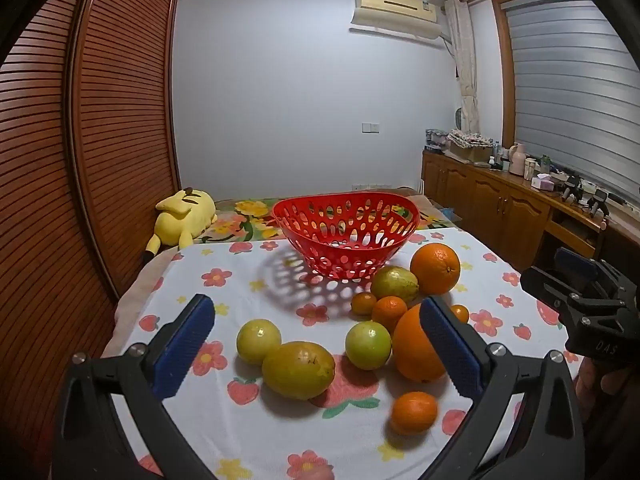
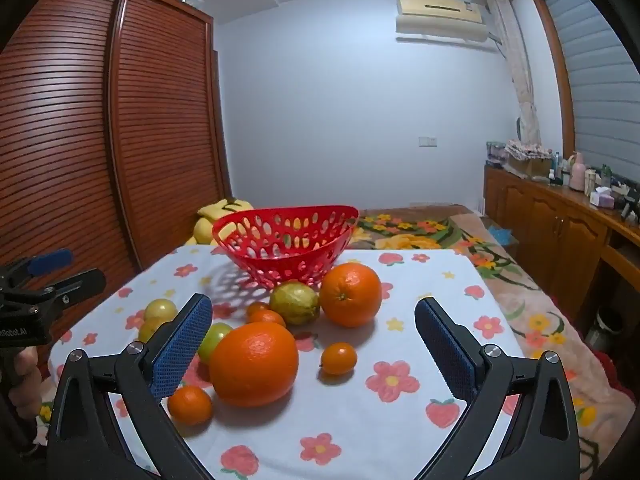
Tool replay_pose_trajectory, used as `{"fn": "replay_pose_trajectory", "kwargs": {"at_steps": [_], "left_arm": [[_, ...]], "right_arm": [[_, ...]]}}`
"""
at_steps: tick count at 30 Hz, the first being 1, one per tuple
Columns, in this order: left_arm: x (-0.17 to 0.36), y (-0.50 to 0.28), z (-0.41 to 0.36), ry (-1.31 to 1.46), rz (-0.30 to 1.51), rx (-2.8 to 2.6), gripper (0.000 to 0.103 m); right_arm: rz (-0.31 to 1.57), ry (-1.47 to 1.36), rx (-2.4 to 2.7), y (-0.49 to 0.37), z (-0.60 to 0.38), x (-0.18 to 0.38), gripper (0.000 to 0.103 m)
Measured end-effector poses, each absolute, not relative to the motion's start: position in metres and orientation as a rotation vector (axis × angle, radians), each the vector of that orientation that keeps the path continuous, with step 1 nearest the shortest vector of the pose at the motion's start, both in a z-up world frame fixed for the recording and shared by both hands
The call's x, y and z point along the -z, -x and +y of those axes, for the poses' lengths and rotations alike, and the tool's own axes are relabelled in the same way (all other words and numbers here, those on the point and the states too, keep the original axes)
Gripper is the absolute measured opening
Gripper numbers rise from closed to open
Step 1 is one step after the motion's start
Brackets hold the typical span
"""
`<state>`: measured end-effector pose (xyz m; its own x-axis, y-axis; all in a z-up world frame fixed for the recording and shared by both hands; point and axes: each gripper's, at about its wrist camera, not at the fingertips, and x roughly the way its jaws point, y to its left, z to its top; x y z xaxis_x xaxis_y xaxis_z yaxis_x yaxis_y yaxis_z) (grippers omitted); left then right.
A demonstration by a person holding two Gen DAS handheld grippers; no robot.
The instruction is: Organize fruits
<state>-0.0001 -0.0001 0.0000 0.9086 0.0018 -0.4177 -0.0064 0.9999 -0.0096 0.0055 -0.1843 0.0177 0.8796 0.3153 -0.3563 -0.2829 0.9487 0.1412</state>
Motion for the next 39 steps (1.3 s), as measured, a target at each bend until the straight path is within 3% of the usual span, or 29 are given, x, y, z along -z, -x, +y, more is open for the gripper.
{"fn": "replay_pose_trajectory", "kwargs": {"at_steps": [39], "left_arm": [[0.0060,0.0012,-0.0010,0.010,0.438,-0.002,0.103]], "right_arm": [[0.396,-0.076,-0.317,-0.0065,-0.1840,-0.0097,0.103]]}}
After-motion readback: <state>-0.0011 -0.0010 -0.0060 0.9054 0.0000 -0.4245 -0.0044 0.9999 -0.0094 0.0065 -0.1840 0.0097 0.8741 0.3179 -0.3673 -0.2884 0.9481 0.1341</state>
